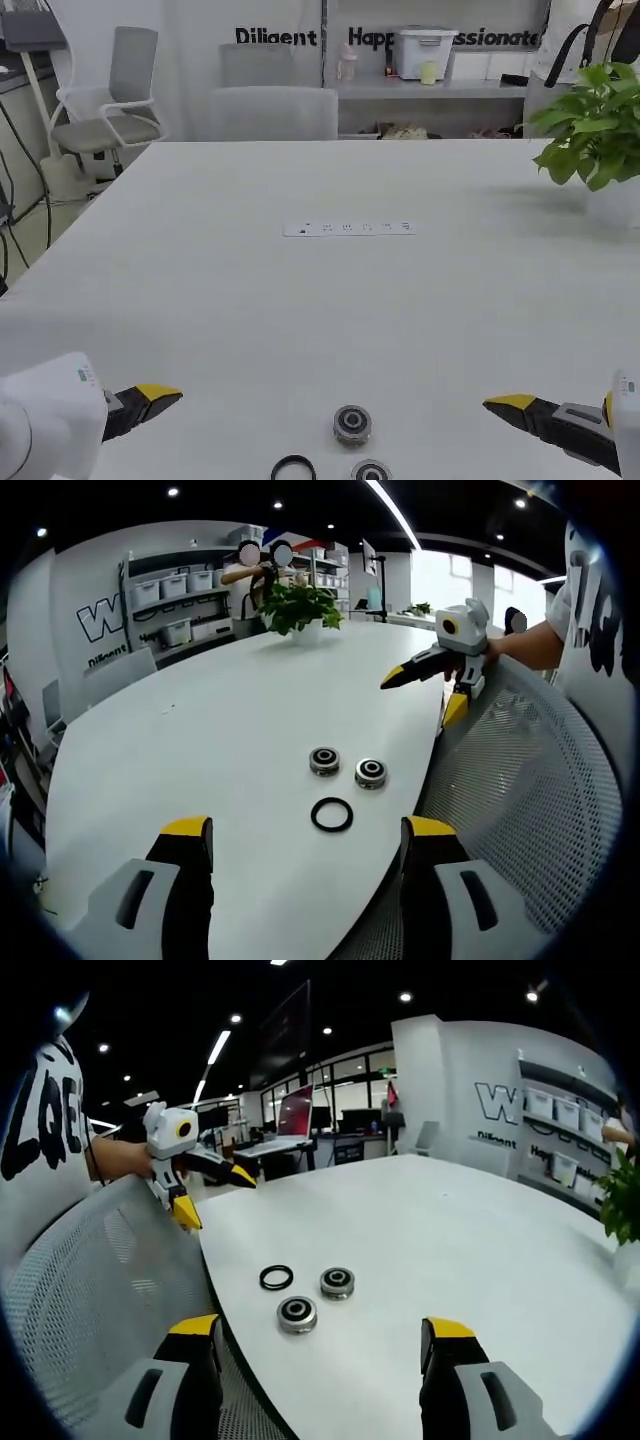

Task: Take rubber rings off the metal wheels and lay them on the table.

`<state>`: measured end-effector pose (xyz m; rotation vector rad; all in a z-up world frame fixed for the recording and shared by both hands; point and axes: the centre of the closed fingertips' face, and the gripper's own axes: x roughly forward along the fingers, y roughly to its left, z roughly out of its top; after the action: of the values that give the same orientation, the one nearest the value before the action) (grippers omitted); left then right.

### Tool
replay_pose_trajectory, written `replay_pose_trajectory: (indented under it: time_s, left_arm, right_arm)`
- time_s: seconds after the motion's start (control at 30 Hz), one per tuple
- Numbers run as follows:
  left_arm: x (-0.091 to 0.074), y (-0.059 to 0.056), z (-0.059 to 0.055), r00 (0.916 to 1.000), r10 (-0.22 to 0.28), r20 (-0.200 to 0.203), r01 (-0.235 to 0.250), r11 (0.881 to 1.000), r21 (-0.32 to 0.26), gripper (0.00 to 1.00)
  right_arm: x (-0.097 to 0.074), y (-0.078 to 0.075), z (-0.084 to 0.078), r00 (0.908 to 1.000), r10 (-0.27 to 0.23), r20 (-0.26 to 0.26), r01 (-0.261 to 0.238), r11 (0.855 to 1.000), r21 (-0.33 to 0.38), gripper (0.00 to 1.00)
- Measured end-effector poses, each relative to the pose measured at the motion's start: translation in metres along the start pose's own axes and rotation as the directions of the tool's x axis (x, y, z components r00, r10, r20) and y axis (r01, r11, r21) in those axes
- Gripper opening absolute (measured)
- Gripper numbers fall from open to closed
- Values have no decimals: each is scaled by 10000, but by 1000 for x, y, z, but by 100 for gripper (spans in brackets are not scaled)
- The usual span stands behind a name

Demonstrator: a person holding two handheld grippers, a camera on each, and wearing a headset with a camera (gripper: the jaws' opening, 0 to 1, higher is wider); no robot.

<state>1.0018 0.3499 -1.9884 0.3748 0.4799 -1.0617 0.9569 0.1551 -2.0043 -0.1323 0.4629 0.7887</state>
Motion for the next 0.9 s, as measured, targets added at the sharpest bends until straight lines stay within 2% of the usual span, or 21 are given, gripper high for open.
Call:
replay_pose_trajectory:
  time_s: [0.9]
  left_arm:
    - [-1, 2, 0, 9999, 155, -15, -155, 9998, 77, 74]
  right_arm:
    - [-1, -4, 0, 9997, -229, -30, 229, 9997, -71, 80]
